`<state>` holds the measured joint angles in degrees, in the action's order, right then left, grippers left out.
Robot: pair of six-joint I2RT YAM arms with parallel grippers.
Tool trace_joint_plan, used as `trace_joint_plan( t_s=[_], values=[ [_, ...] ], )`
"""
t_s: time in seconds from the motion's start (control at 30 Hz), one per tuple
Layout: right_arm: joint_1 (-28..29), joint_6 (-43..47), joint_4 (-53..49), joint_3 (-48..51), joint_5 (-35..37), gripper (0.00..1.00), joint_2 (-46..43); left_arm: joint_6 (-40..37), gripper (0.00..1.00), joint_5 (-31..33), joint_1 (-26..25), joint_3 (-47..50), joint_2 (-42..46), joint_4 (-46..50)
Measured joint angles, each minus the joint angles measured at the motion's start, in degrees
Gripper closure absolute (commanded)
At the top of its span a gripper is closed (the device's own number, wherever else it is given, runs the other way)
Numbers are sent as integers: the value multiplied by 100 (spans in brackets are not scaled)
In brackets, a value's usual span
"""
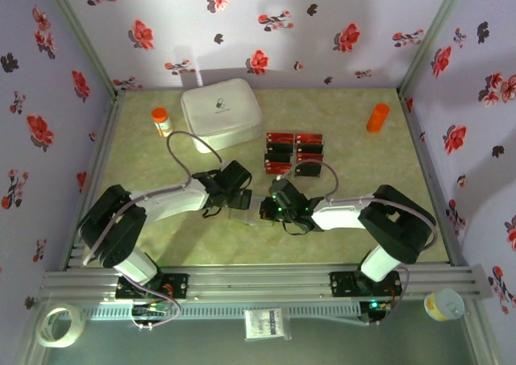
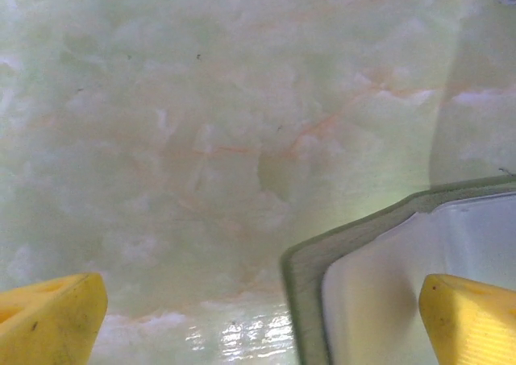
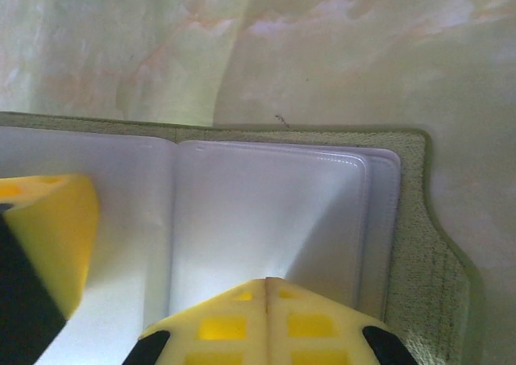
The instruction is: Put the credit cards into the card holder
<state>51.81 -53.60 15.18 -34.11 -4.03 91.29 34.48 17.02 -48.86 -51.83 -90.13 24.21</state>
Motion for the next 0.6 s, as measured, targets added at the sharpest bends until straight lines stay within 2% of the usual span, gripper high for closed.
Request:
trace_joint_plan(
  t_s=[0.3,0.6],
  values=[
    [28,-109,192,133,2,100,-44,157,0,105,17,638,85,-140],
    [48,-245,258,219,44,100,-120,155,0,149,55,734,85,-328]
  ],
)
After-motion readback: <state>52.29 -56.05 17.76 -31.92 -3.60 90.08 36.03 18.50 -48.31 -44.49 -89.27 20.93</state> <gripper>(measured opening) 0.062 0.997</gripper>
